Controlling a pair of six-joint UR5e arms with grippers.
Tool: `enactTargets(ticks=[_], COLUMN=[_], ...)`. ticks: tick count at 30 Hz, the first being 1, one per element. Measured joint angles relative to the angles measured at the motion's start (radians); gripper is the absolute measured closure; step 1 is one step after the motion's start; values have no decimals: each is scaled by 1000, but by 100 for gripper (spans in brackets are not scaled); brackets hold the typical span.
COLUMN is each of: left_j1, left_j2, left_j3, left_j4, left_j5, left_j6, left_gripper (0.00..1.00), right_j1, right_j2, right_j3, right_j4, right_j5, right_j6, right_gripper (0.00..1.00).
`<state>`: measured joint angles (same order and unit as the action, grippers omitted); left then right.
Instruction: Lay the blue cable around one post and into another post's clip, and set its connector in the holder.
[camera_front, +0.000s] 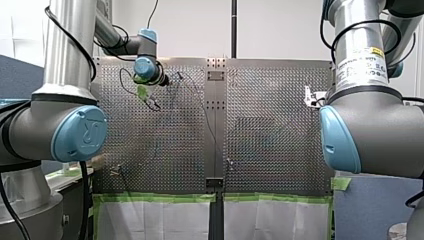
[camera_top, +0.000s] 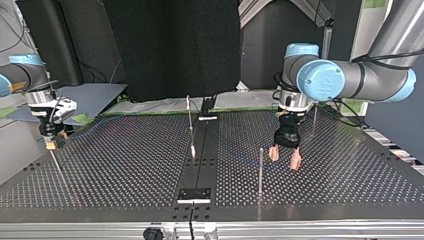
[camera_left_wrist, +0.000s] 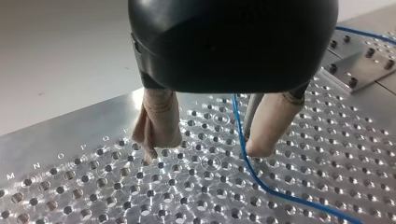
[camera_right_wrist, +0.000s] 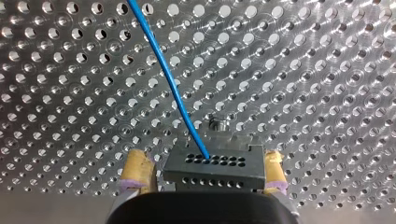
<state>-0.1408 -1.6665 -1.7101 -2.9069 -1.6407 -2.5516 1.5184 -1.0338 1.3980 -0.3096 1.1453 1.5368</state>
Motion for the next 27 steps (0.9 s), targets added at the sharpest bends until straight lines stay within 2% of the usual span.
enactTargets(ticks=[13, 21, 27], left_j1=[-24, -37, -64], left_j2=[92, 152, 200], left_j3=[-46, -9, 37], left_j4=[-109, -169, -216], left_j5=[-95, -155, -203], left_j6=[109, 169, 216], left_gripper=[0, 0, 0], right_j1=[0, 0, 0], right_j2=[0, 0, 0], right_j3=[0, 0, 0], right_j4=[0, 0, 0], right_j5=[0, 0, 0], right_j6=[0, 0, 0], right_gripper=[0, 0, 0])
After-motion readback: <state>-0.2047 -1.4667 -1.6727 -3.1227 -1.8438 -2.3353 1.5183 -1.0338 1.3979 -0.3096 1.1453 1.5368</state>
